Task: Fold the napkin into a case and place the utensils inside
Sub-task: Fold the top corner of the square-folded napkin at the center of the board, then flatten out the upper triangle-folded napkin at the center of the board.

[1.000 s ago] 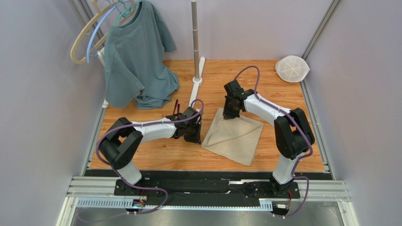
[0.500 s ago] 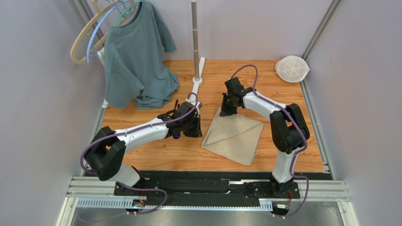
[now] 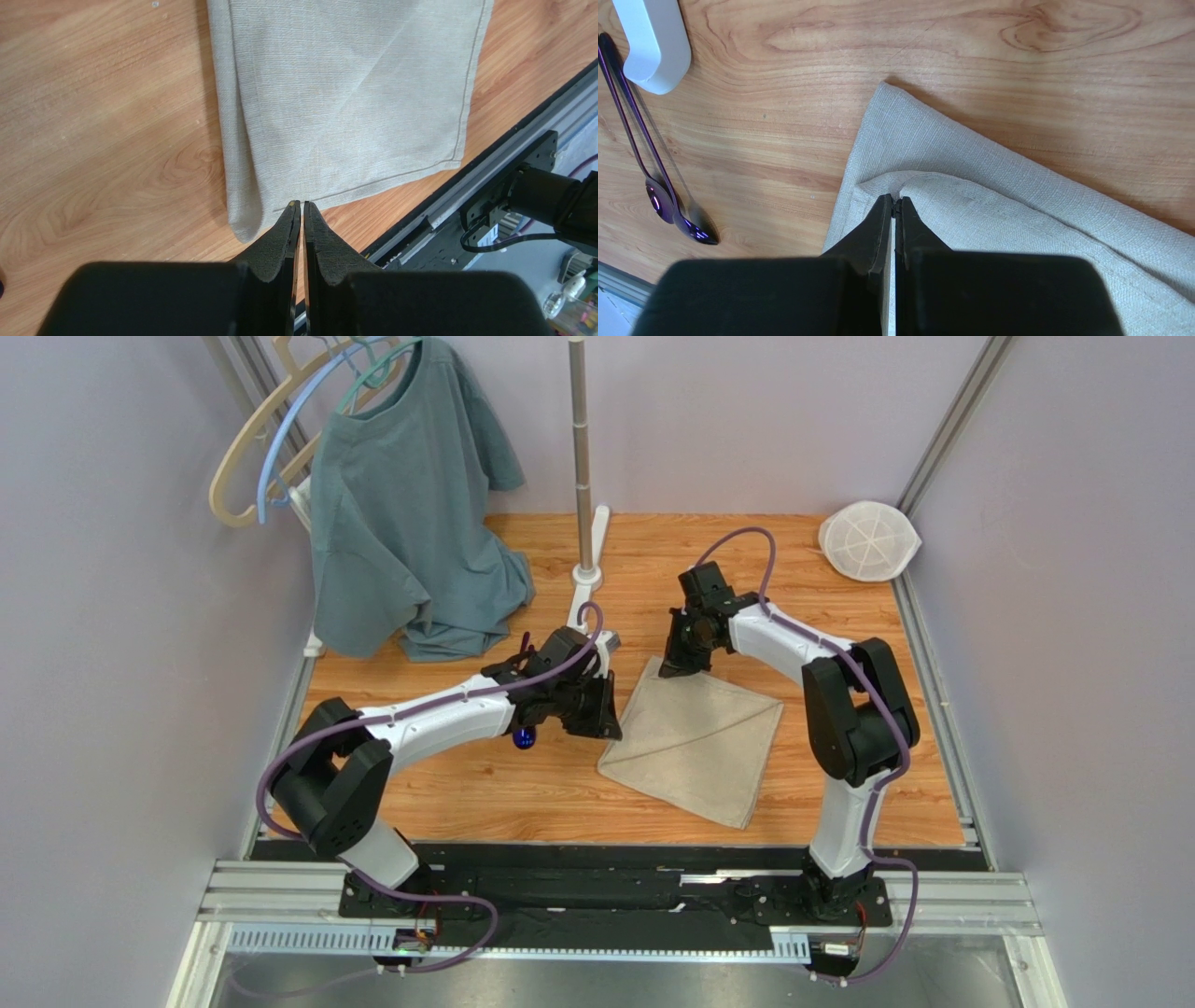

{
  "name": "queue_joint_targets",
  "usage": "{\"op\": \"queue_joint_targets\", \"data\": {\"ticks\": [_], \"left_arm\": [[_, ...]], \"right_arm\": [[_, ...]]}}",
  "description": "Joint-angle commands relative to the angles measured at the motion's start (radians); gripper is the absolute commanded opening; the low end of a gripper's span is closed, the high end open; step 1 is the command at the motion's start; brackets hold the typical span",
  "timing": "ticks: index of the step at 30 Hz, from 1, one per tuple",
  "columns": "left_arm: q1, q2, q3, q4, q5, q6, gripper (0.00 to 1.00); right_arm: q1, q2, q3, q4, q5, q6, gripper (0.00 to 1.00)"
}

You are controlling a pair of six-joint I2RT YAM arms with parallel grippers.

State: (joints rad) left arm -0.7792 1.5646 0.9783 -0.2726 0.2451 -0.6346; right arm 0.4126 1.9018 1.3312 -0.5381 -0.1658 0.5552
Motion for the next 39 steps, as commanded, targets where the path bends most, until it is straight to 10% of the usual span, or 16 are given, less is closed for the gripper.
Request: {"op": "queue_joint_targets", "data": {"ticks": [1,20,33,39], "left_arm": [[-0.003,0.02,0.062,0.018,0.042,0.021,0.13],[-0.003,0.107,0.118,0.023,0.075,0.033,0.12],[-0.003,0.172,0.192,-0.008,0.063,0.044,0.12],[-0.002,0.215,0.181,-0.013,0.023,0.042,0.12]], "right_arm": [[-0.006,0.034,0.043,0.046,-0.035,-0.011,0.0],[-0.012,0.098,0.102,0.043,-0.052,-0.037,0.03],[-0.034,-0.191,-0.077,-0.043,-0.006,-0.126,0.59],[-0.139,-0.429,-0.398,0.062,-0.103,-0.118,0.54]]}}
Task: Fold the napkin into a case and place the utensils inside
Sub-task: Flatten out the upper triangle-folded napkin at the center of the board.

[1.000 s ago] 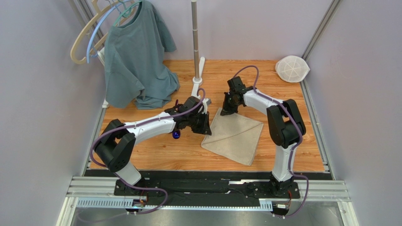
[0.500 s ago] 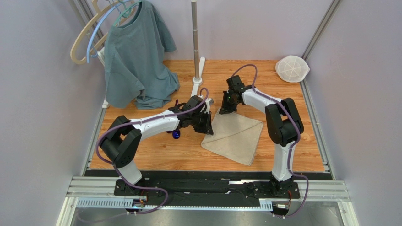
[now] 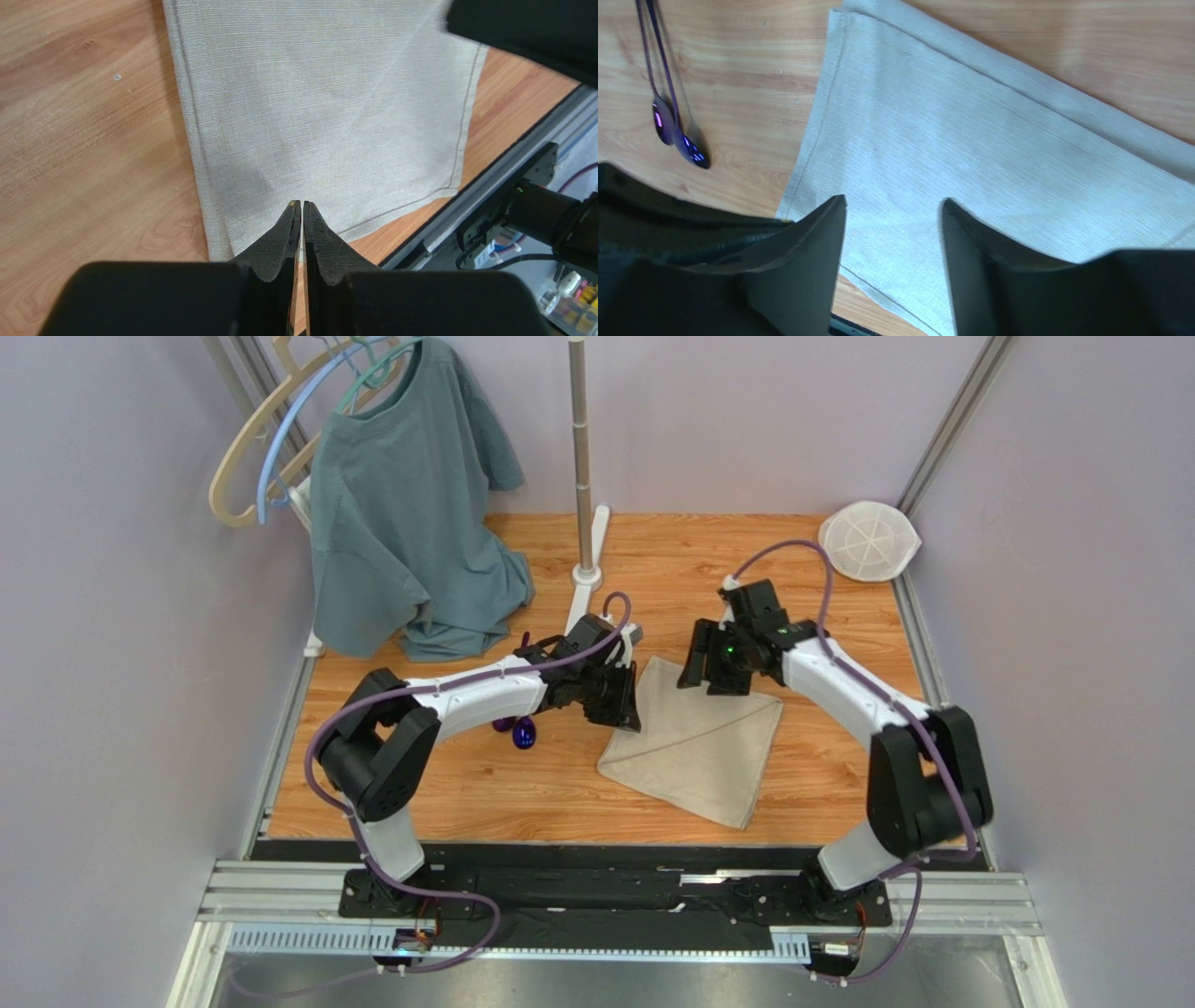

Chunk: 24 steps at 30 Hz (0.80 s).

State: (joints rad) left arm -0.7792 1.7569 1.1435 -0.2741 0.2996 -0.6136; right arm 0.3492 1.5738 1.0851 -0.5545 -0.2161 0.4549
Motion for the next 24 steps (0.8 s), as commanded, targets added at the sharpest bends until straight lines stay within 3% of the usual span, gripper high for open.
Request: {"op": "queue_joint_targets", "data": {"ticks": [1,5,13,24], "left_arm": [[-0.002,0.024,-0.007,-0.002,-0.042,0.02,0.12],[-0.003,0.035,-0.033,0.003,-0.045,0.023,0.11],[-0.003,0.059,-0.083,0.044,-0.056,0.028,0.11],[-0.002,-0.12,-0.111,-0.008,-0.008,0.012,0.14]], "right_arm": [[-0.12,-0.112,-0.18,0.128,-0.087,-0.021,0.52],[-0.222,-0.098,-0.225,0.177,-0.143,-0.053,0.39],[-0.373,0.063,-0.165,0.229,-0.109,-0.087,0.32],[-0.305,-0.096,-0.145,0.133,-0.146,-0.027,0.3]]}}
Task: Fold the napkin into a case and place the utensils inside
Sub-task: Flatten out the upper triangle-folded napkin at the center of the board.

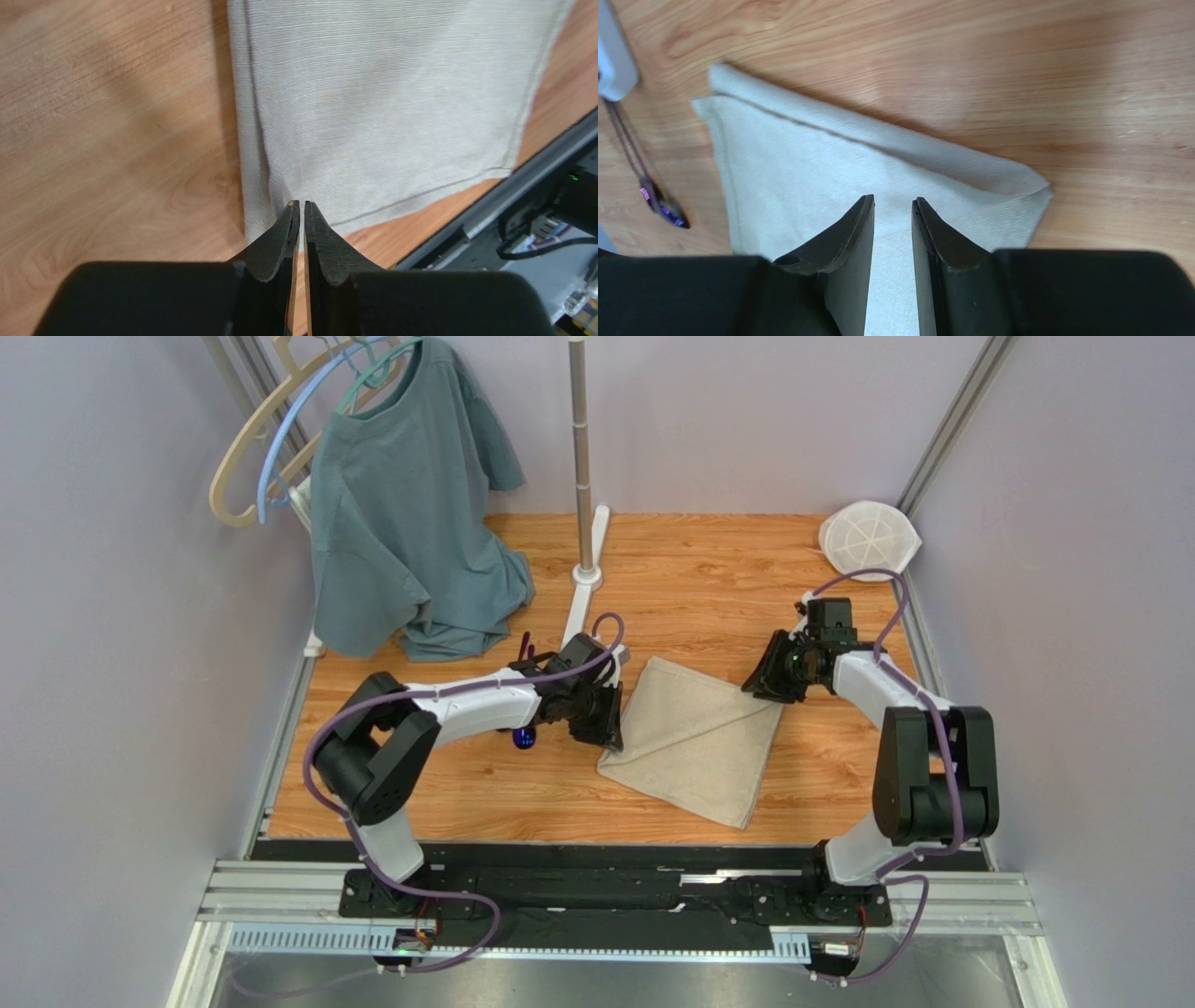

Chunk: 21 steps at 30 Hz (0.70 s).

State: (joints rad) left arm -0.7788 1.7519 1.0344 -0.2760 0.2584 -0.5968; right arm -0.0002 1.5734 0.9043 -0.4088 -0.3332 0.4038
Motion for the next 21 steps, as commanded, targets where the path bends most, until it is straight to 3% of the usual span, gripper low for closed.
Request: {"op": "queue_joint_targets", "data": {"ticks": [1,6,14,21], "left_arm": [[0.0,-0.117,-0.011,-0.003,0.047,-0.009,0.14],[0.003,-0.094,-0.066,0.035,0.05,-0.027,0.13],[0.004,-0.022,-0.145,0.06,-0.061,0.005,0.11],[-0.023,-0.172,-0.12,-0.006,-0.03,0.011,0.13]], "right_arm": [[0.054,-0.099,0.03,-0.002,-0.058,0.035,0.3],[0.042,-0.073,-0.007,0.018,0.008,0.013,0.3],[0.009,0.06,-0.008,0.039,0.125,-0.045,0.28],[0.048,-0.042,0.031,-0.043,0.137,-0.033,0.3]]}}
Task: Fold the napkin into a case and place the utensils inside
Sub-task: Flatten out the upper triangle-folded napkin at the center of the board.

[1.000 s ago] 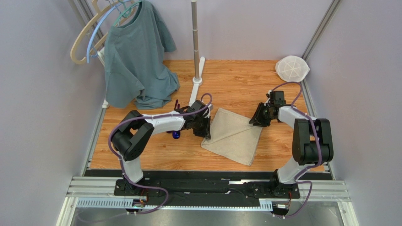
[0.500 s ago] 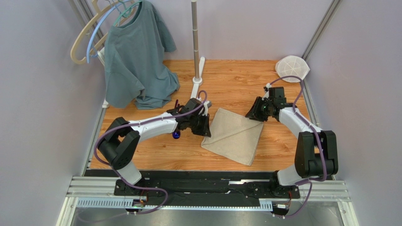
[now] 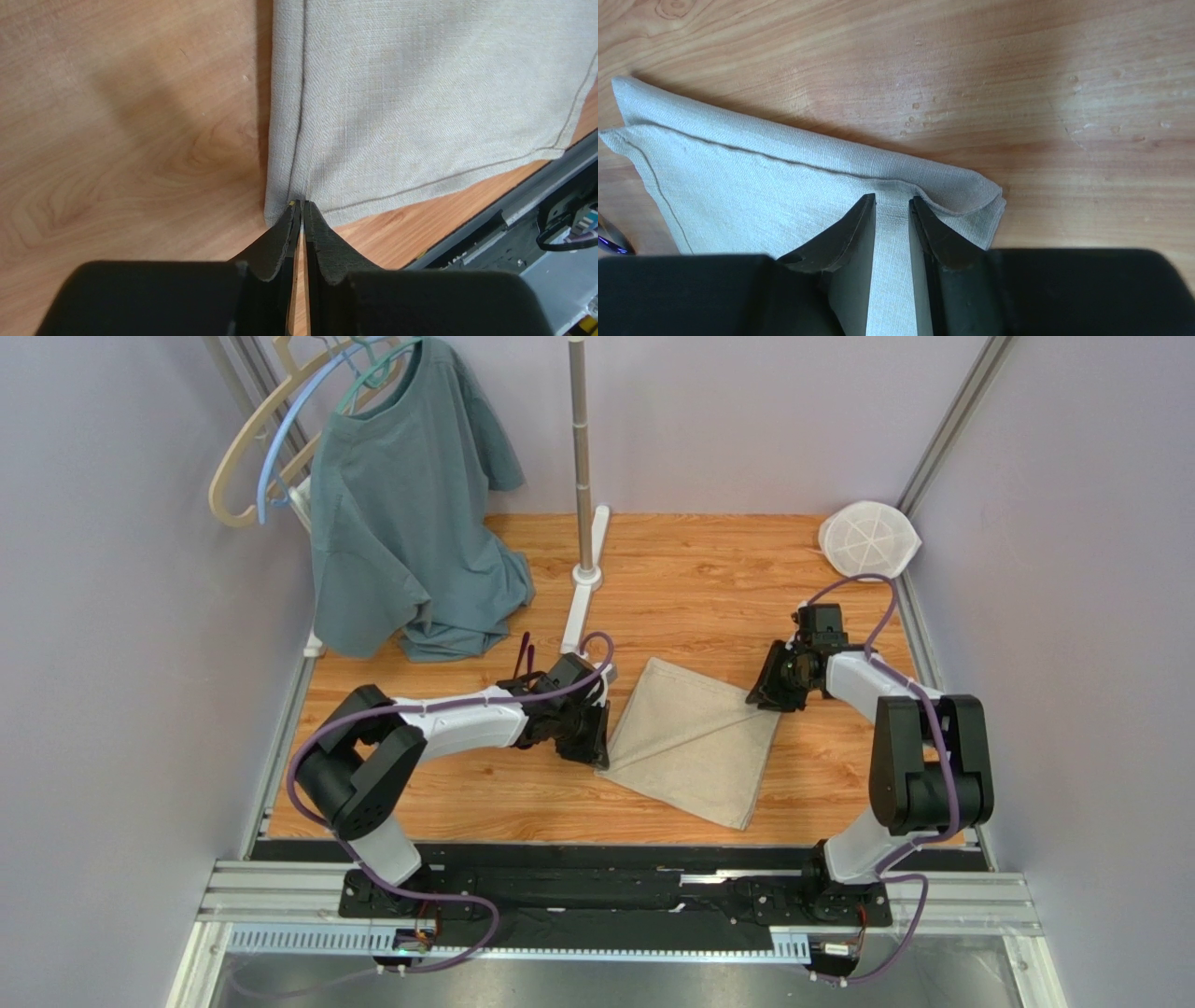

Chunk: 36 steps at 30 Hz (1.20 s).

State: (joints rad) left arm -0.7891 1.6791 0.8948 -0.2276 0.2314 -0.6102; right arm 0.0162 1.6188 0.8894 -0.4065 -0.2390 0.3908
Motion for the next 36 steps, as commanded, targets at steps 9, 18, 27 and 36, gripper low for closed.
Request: {"op": "queue_joint_targets", "data": {"ticks": [9,18,27,36], "left_arm": [[-0.01,-0.082,0.102,-0.006,0.13,-0.023,0.15],[-0.007,0.091,0.052,0.068,0.043,-0.02,0.11],[-0.007,0.081,-0.003,0.105,0.046,-0.046,0.11],[-0.009,0.005,-0.023,0.096,0.092,-0.043,0.12]], "right_arm": [[0.275,-0.149,0.063,-0.011,-0.014,0.121,0.47],[0.378,-0.014,-0.026,0.146,-0.161,0.179,0.28],[0.263,-0.037,-0.035,0.065,-0.068,0.092,0.27],[0.099,-0.043,0.078,-0.081,0.156,-0.029,0.34]]}}
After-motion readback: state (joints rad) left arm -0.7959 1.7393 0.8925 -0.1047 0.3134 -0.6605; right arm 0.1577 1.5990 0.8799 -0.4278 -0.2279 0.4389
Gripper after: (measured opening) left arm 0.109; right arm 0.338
